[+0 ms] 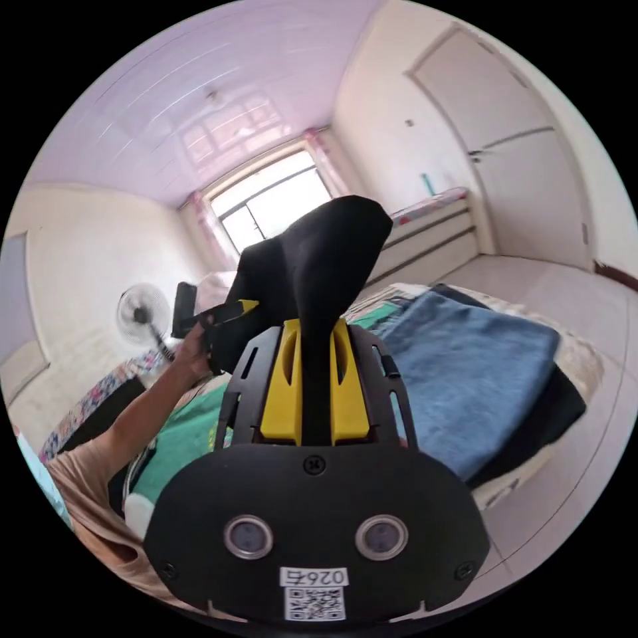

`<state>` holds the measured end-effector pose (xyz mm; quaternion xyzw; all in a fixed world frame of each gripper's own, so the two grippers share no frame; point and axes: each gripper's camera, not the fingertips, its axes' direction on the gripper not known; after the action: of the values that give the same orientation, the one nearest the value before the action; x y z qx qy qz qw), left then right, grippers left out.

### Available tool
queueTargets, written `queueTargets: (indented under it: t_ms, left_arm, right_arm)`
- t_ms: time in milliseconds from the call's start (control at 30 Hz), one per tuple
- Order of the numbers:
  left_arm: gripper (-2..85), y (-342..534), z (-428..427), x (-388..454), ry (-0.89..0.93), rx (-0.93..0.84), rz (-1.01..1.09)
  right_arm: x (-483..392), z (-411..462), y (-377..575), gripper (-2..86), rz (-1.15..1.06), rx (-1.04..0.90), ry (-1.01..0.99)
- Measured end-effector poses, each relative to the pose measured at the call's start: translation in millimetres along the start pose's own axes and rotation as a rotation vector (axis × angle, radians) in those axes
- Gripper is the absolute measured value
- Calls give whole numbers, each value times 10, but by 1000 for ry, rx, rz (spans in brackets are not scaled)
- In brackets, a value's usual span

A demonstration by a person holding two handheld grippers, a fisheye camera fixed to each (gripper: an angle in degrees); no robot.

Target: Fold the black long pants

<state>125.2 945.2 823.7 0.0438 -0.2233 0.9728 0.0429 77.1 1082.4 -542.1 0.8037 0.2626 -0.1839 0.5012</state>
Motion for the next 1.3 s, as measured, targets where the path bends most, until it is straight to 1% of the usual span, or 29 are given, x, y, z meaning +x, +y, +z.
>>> queueTargets:
  t_ms: [67, 100, 167, 200, 267, 333, 367, 467, 500, 533, 567, 600, 633, 667, 733, 767, 800, 867, 900, 933, 967, 1033, 1100, 1133, 1167, 1200, 1233, 1267, 1300]
  left_arm:
    - [97, -274, 555, -140, -2, -43, -84]
    - [86, -309, 833, -246, -3, -45, -177]
    - [64, -190, 1067, -317, 58, -9, -240]
    - [51, -61, 1147, -320, 96, 1, -261]
    - [40, 168, 1155, -249, 146, 0, -253]
    - [8, 545, 967, -105, 152, -44, -234]
    - [3, 652, 894, -59, 150, -55, -227]
    - [-7, 1221, 392, 261, 85, -125, -213]
    - [-9, 1447, 122, 470, 10, -159, -194]
    - [-9, 1674, -199, 743, -110, -185, -163]
    - [-9, 1782, -369, 895, -174, -192, -141]
    - [-10, 1993, -733, 1226, -303, -193, -92]
    - [-10, 2204, -1121, 1577, -427, -174, -48]
    - [-10, 2310, -1322, 1759, -483, -157, -26]
    - [-10, 2732, -2172, 2507, -668, -33, 31]
    - [-10, 2838, -2383, 2690, -700, 6, 36]
    - [-10, 3054, -2802, 3050, -746, 90, 36]
    - [-10, 3407, -3408, 3613, -788, 249, 44]
    - [-10, 3661, -3775, 4006, -827, 362, 59]
    - [-9, 3925, -4102, 4413, -889, 466, 77]
    - [-9, 4051, -4244, 4610, -925, 510, 87]
    - [-7, 4524, -4696, 5375, -1078, 634, 152]
    - [-4, 4866, -4966, 5881, -1155, 702, 215]
    - [3, 5091, -5143, 6170, -1163, 743, 251]
    - [6, 5199, -5238, 6295, -1146, 754, 272]
    - [46, 5409, -5454, 6508, -1073, 765, 294]
    - [67, 5607, -5675, 6669, -1002, 757, 273]
    - [68, 5707, -5776, 6745, -983, 745, 257]
    - [60, 5925, -5953, 6907, -1013, 714, 214]
  right_arm:
    - [1306, 74, 294, 39, 163, 60, 149]
    - [1629, 145, 394, 45, 194, 56, 195]
    - [2871, 487, 886, 55, 337, -50, 374]
    - [3127, 522, 1036, 55, 366, -63, 386]
    - [3719, 376, 1707, 44, 338, 55, 249]
    - [3938, 244, 2198, 36, 332, 130, 250]
    - [3991, 184, 2504, 26, 311, 163, 292]
    - [3896, 47, 3241, -1, 178, 269, 345]
    - [3849, 26, 3376, -3, 144, 284, 353]
    - [3720, -5, 3628, -6, 65, 301, 382]
    - [3548, -16, 3872, -8, -23, 309, 433]
    - [3453, -16, 3998, -8, -64, 313, 466]
    - [3262, -10, 4258, -9, -137, 325, 538]
    - [3065, -9, 4552, -9, -207, 357, 600]
    - [2785, -42, 5047, -10, -318, 439, 605]
    - [2623, -77, 5392, -10, -383, 492, 549]
    - [2552, -93, 5563, -10, -411, 515, 509]
    - [2325, -121, 6198, -10, -506, 537, 308]
    - [2273, -121, 6354, -10, -530, 531, 257]
    - [2168, -125, 6679, -10, -575, 524, 163]
    - [2050, -144, 7029, -10, -621, 526, 84]
    - [1822, -211, 7612, -10, -715, 550, -10]
    - [1571, -288, 8280, -10, -797, 616, -52]
    - [1440, -318, 8760, -9, -809, 696, -66]
    - [1335, -319, 9231, -7, -799, 772, -86]
    - [1280, -299, 9453, -9, -807, 795, -102]
    - [1157, -232, 9843, -12, -870, 781, -158]
    - [1028, -136, 10187, -12, -924, 715, -225]
    - [969, -81, 10348, -12, -937, 677, -253]
